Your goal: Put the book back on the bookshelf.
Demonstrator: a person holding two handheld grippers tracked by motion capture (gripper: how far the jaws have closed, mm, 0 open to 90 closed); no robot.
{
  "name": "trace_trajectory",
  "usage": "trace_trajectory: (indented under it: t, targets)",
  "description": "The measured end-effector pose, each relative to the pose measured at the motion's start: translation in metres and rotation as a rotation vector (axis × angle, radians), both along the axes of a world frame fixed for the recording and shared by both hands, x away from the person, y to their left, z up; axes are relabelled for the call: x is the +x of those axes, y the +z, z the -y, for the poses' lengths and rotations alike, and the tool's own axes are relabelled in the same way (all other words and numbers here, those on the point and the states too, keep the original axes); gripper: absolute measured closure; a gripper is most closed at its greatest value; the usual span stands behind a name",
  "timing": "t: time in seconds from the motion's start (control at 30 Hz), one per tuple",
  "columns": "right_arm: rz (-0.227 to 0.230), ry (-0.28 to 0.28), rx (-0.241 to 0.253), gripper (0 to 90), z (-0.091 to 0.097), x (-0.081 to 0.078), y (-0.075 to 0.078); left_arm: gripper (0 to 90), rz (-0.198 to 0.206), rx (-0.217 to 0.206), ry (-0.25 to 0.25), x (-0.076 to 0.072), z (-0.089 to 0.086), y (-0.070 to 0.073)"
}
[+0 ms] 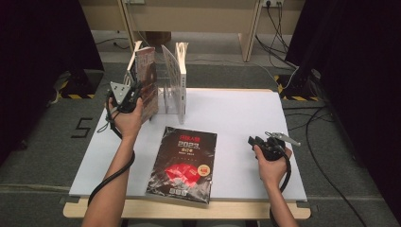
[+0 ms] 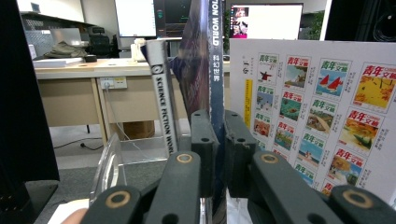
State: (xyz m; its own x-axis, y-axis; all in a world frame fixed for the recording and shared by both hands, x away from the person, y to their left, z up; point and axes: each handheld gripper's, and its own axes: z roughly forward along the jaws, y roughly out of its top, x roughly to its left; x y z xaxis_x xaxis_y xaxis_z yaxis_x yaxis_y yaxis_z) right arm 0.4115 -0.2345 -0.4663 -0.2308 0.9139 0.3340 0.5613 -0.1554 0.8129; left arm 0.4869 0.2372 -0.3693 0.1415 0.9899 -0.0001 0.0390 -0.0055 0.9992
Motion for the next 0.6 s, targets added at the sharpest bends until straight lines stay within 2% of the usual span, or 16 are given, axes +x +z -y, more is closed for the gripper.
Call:
trace_trajectory:
  t: [0.3, 0.6]
  targets:
    - [-0.001, 0.004, -0.003, 64.5, 0.0, 0.001, -0.001, 83.7, 0.0, 0.052, -0.016, -0.012, -0.002, -0.005]
    - [-0.004, 0.005, -0.003, 64.5, 0.0, 0.001, -0.002, 83.6, -0.02, 0.079, -0.025, -0.021, -0.006, -0.008]
